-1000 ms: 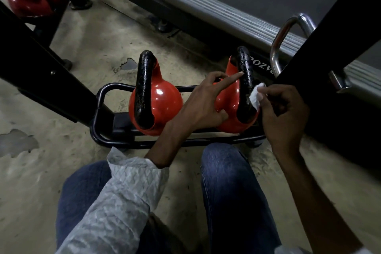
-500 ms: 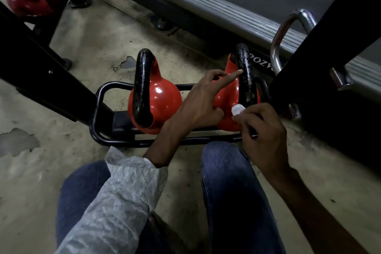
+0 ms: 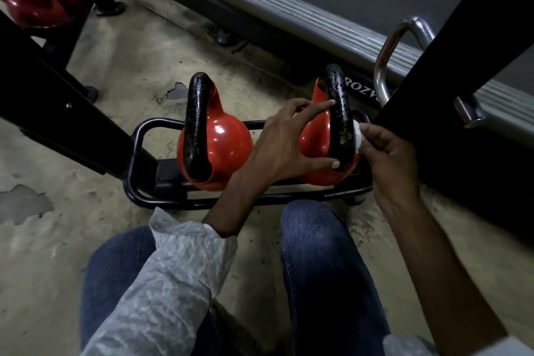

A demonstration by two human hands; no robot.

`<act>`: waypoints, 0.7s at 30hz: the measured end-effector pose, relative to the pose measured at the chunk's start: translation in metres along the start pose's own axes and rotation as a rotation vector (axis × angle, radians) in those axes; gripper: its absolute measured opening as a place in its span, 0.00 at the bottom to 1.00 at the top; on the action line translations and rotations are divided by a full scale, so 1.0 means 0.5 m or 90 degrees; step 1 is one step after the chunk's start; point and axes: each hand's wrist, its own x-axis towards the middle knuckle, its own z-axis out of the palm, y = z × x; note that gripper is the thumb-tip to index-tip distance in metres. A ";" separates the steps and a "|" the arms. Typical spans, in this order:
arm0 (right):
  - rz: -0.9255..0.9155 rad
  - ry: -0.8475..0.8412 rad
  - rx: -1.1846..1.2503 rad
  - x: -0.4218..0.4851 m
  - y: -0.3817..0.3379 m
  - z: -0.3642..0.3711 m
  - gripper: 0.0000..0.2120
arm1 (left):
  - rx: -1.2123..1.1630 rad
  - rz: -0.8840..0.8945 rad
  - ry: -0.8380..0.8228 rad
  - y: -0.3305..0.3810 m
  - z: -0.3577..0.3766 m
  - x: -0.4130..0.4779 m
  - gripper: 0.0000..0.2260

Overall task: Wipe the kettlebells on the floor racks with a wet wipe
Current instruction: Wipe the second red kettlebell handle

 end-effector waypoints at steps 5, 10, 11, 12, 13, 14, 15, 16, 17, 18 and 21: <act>0.061 -0.185 -0.013 0.059 0.007 -0.008 0.08 | 0.022 0.004 0.009 0.001 0.004 0.003 0.43; 0.147 -0.409 0.074 0.091 -0.026 -0.017 0.13 | 0.022 -0.002 0.014 0.002 0.008 0.003 0.43; 0.169 -0.415 0.068 0.102 -0.032 -0.013 0.12 | 0.023 -0.003 0.017 0.002 0.008 0.004 0.43; 0.195 -0.409 0.049 0.112 -0.039 -0.007 0.13 | 0.025 -0.003 0.020 0.002 0.009 0.005 0.43; 0.216 -0.398 0.020 0.123 -0.043 0.000 0.15 | 0.027 -0.003 0.021 0.002 0.009 0.005 0.43; 0.234 -0.390 -0.007 0.134 -0.049 0.006 0.17 | 0.028 -0.003 0.023 0.002 0.009 0.006 0.43; 0.246 -0.381 -0.027 0.143 -0.056 0.016 0.17 | 0.028 -0.003 0.026 0.003 0.010 0.006 0.43; 0.262 -0.368 -0.032 0.151 -0.063 0.026 0.15 | 0.030 -0.004 0.028 0.004 0.010 0.007 0.43; 0.284 -0.347 -0.018 0.155 -0.071 0.037 0.13 | 0.031 -0.004 0.029 0.004 0.010 0.007 0.43; 0.302 -0.326 0.007 0.154 -0.080 0.046 0.12 | 0.032 -0.005 0.031 0.004 0.010 0.006 0.43; 0.315 -0.337 0.079 0.143 -0.083 0.050 0.13 | 0.032 -0.004 0.036 0.004 0.011 0.004 0.43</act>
